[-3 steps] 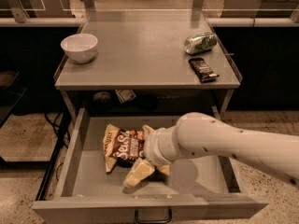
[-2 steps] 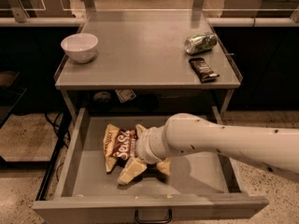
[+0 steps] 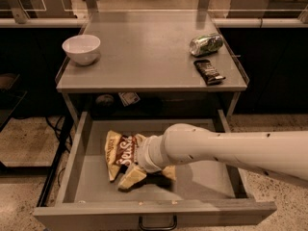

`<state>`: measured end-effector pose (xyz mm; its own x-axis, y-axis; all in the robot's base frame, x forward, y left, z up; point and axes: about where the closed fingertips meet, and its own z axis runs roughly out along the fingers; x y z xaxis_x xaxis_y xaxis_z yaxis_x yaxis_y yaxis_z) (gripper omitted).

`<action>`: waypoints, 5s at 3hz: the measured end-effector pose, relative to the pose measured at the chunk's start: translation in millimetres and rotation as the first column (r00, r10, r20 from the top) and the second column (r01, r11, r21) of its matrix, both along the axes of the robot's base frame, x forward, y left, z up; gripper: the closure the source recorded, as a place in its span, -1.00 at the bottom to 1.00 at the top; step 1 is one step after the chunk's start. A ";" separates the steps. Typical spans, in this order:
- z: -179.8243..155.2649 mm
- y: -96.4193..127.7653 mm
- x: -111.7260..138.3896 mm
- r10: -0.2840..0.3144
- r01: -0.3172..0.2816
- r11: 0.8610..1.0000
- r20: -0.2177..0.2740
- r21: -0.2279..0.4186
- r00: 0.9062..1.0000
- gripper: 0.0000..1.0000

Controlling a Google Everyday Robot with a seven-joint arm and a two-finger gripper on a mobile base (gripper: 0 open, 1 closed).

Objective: Pick brown chip bag from top drawer and place on counter

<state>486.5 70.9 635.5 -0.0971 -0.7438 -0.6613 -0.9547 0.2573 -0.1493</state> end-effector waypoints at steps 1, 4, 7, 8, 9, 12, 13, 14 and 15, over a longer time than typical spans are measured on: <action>0.0 0.0 0.0 0.000 0.000 1.000 0.000 0.000 1.000 -0.24; 0.0 0.1 0.0 0.000 0.000 1.000 0.000 0.000 1.000 1.00; 84.7 -10.7 6.7 0.041 -0.038 0.999 0.105 -0.031 0.994 1.00; 127.2 -27.3 3.5 0.038 -0.035 0.999 0.176 -0.023 0.984 1.00; 181.6 -63.4 14.5 0.045 -0.046 0.999 0.257 -0.004 0.965 1.00; 257.1 -77.6 50.3 0.095 -0.082 0.995 0.406 -0.051 0.909 1.00; 285.1 -64.7 89.2 0.181 -0.182 0.982 0.449 -0.040 0.875 1.00; 311.6 -51.2 134.0 0.214 -0.240 0.971 0.487 -0.008 0.847 1.00; 329.8 -29.6 183.5 0.247 -0.281 0.960 0.524 -0.014 0.815 1.00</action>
Offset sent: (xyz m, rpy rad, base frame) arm 0.0000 0.0000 0.0000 0.0000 0.0000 0.0000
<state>670.0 41.3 965.3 0.4645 -0.6482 -0.6034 -0.7753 0.0315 -0.6308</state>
